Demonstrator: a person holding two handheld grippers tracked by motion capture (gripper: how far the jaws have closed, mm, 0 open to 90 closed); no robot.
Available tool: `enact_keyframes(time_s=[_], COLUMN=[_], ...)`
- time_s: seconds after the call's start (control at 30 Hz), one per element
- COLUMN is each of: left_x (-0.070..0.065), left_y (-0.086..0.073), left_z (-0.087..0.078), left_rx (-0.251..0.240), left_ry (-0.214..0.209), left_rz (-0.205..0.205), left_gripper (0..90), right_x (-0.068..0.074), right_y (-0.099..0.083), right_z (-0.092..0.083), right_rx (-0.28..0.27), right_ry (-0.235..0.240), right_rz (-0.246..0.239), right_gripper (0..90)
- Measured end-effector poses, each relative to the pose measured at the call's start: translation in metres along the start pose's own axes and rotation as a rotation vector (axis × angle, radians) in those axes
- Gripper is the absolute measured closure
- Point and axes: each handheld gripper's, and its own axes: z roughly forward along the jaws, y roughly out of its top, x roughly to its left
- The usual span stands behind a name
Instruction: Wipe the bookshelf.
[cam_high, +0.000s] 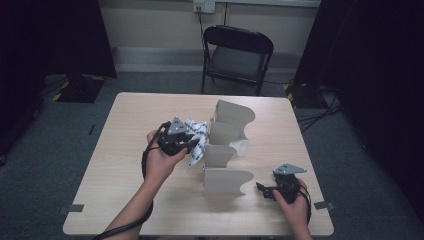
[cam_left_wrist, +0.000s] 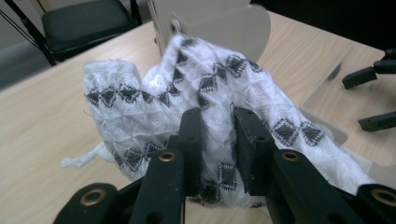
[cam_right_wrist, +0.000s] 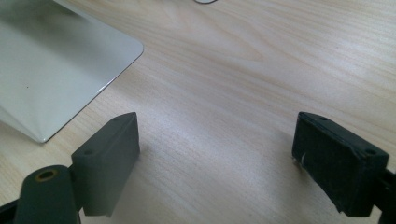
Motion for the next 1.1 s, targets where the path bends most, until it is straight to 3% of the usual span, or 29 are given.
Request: enact_keyframes(time_s=[0.47,0.67,0.8,0.9,1.0,1.03,1.07,1.1], left_x=[-0.009,-0.014,-0.015,-0.016,-0.013,-0.013,-0.011,-0.011], left_y=[-0.054,-0.07,-0.08,-0.082,-0.083,-0.083,-0.082,-0.082], left_z=[0.036,0.048,0.054,0.055,0.051,0.048,0.043,0.043], left_rx=[0.088,0.132,0.128,0.116,0.115,0.112,0.111,0.111], left_ry=[-0.027,-0.027,-0.029,-0.032,0.0,0.01,0.035,0.035], left_rz=[-0.038,-0.03,-0.046,-0.058,-0.044,-0.053,-0.038,-0.038], left_gripper=[73.8,73.6,71.9,67.1,54.9,54.9,45.3,42.9], right_x=[0.0,0.0,0.0,0.0,0.0,0.0,0.0,0.0], right_y=[0.0,0.0,0.0,0.0,0.0,0.0,0.001,0.001], right_z=[0.0,0.0,0.001,0.001,0.001,0.0,0.001,0.001], right_rx=[0.0,0.001,0.001,0.001,0.001,0.001,0.0,0.0], right_ry=[0.003,0.009,0.01,0.009,0.009,0.01,0.01,0.01], right_rz=[-0.002,-0.007,-0.009,-0.008,-0.008,-0.008,-0.009,-0.009], right_gripper=[14.1,14.1,14.1,14.1,14.1,14.1,14.1,14.1])
